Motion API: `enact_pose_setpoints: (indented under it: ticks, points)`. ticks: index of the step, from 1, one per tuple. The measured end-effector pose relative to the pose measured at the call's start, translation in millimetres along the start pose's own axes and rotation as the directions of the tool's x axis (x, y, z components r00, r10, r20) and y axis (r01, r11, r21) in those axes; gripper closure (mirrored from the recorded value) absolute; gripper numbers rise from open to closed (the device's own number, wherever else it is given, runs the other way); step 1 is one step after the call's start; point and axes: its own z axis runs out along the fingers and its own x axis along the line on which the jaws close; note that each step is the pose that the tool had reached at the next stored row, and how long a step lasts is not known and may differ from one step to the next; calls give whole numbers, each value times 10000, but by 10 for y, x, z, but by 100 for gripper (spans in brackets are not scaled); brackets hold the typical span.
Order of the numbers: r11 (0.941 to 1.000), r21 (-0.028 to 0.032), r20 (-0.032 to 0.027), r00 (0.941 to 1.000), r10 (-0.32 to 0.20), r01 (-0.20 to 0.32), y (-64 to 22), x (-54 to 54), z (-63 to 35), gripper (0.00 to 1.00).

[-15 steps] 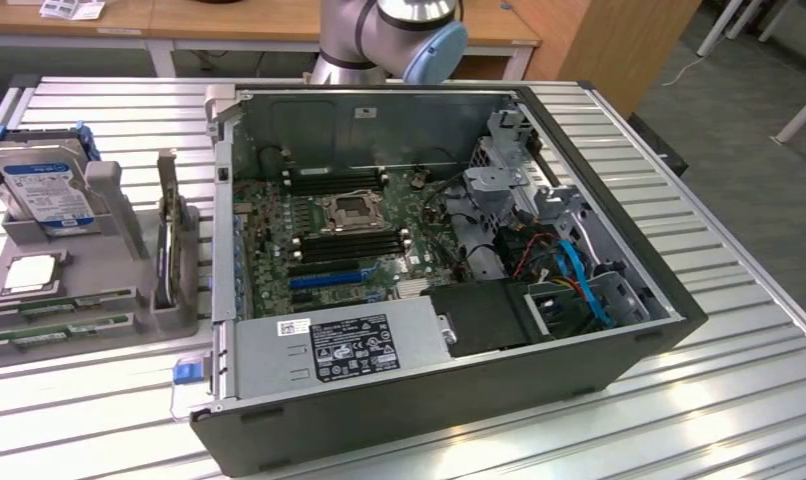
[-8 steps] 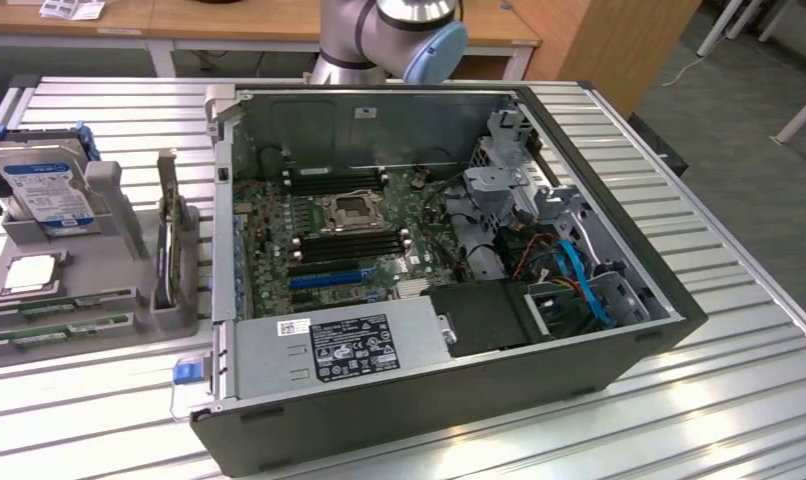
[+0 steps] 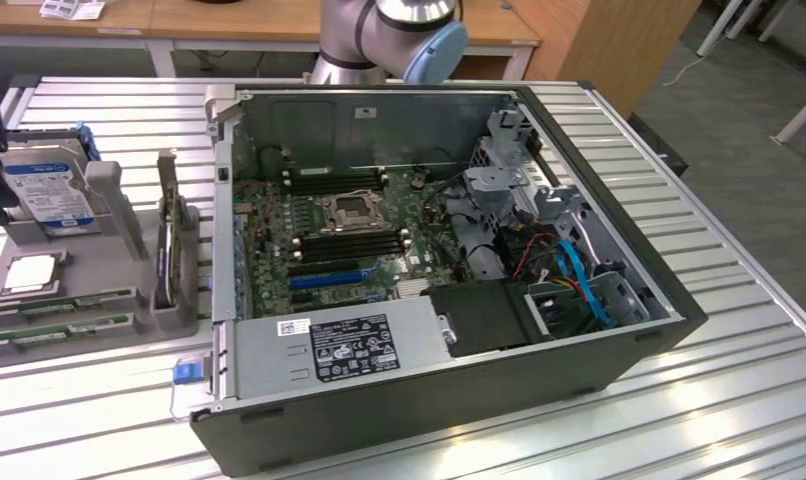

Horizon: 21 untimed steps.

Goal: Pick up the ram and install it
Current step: 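Pick up the ram and move it above insertion slot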

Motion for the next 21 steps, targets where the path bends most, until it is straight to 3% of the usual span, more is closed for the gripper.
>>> enact_pose_setpoints:
  ticks: [14, 21]
  points:
    - [10000, 0, 0, 10000, -16, 16, -5, -1, 256, 71]
    - [10000, -1, -1, 10000, -20, 20, -10, 54, 383, 71]
